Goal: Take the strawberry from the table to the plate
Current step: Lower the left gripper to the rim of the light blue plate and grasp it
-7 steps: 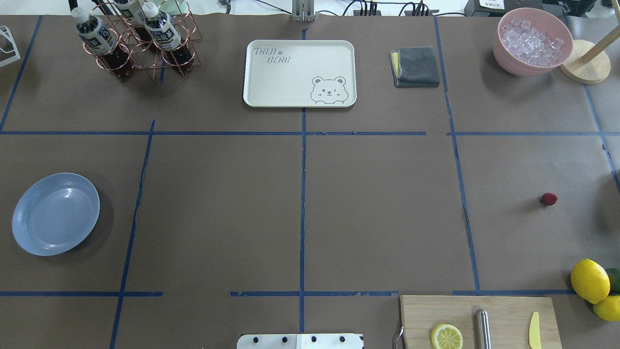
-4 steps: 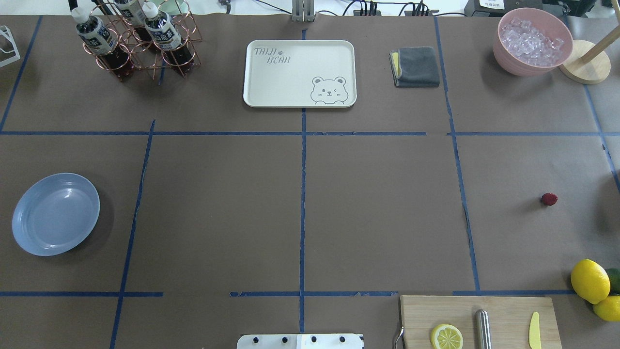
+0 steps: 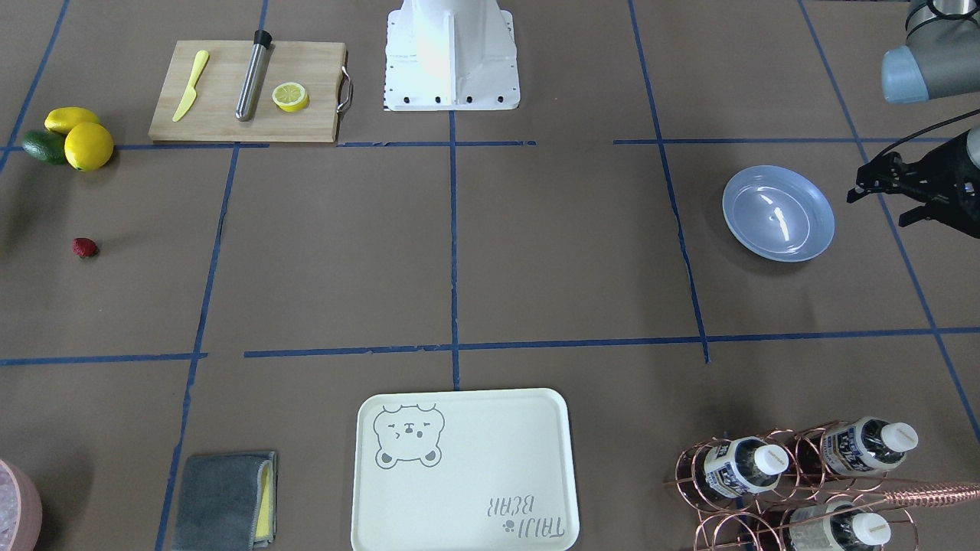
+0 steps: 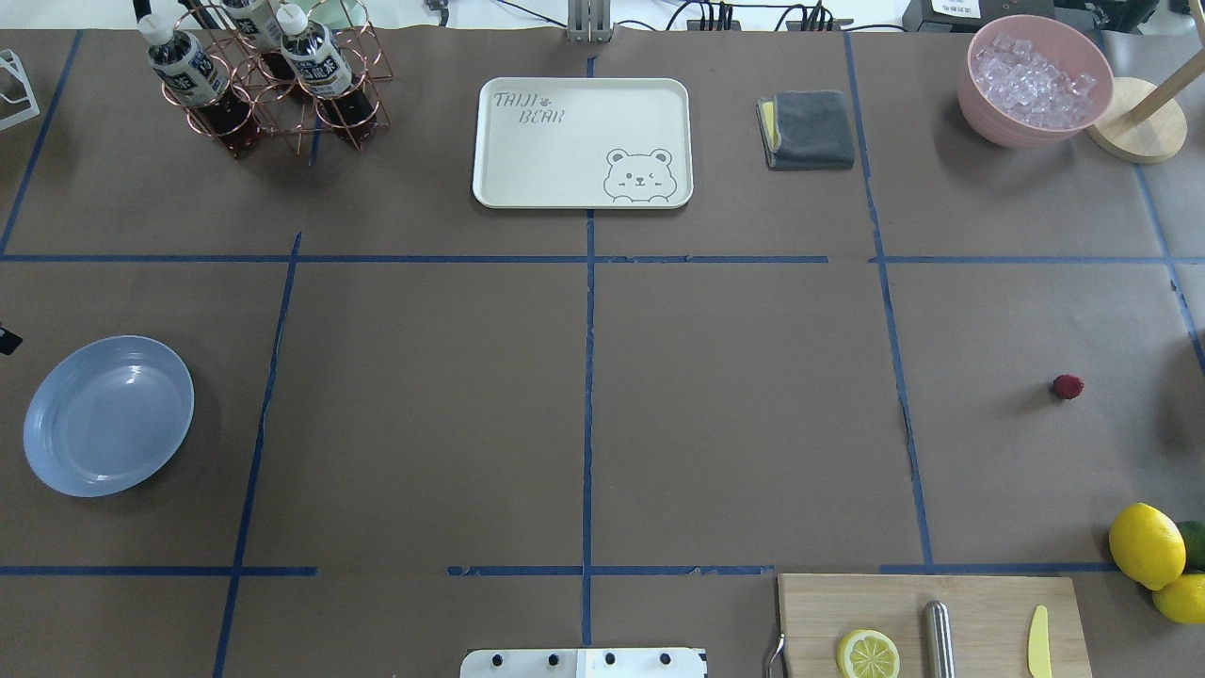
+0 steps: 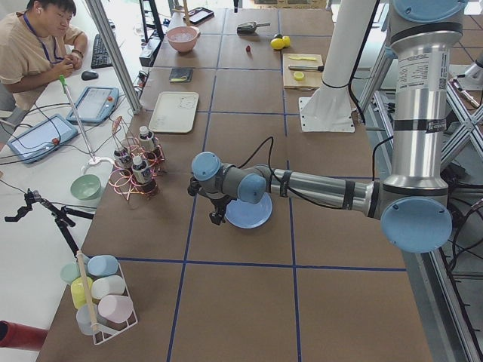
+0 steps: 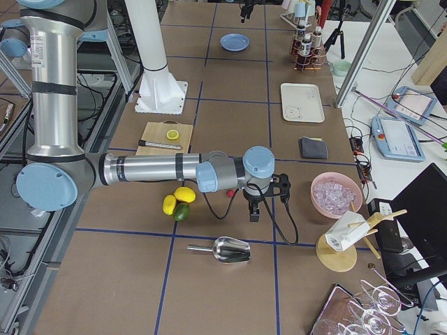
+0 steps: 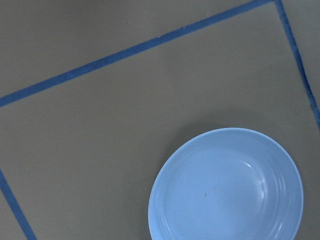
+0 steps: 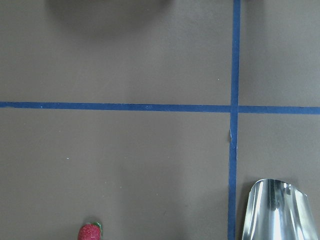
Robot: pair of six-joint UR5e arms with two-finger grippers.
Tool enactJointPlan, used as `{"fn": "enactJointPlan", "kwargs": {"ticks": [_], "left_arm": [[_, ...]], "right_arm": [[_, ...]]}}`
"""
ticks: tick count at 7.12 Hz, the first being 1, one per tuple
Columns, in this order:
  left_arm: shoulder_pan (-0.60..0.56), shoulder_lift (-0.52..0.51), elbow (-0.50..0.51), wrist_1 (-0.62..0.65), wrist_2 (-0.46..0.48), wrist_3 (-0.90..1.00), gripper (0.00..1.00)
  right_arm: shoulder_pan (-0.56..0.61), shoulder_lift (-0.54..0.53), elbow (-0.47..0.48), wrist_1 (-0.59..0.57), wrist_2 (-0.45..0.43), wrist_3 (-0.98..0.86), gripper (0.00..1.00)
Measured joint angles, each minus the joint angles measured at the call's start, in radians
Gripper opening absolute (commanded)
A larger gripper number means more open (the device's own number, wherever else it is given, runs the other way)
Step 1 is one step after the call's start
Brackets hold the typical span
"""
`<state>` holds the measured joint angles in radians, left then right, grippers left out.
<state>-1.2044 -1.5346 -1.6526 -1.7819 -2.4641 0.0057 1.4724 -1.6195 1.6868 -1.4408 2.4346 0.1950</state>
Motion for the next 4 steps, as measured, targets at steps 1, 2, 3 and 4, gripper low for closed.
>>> {"fn": "enactJointPlan", "kwargs": {"ticks": [1,2,3,4], "left_arm": [[0.021,0.000,0.065,-0.082,0.000,-0.007,0.97],[0.046,-0.003,0.101,-0.131,0.000,-0.023,0.95],[0.077,-0.007,0.117,-0.152,0.001,-0.042,0.91],[0.103,-0.011,0.129,-0.162,0.010,-0.051,0.83]], "right_arm": [[-0.001,0.000,0.001,0.000,0.001,-0.001,1.00],[-0.001,0.000,0.003,0.000,0.002,-0.001,1.00],[-0.001,0.000,0.003,0.004,0.007,-0.002,1.00],[-0.001,0.000,0.002,0.014,0.017,-0.002,1.00]]}}
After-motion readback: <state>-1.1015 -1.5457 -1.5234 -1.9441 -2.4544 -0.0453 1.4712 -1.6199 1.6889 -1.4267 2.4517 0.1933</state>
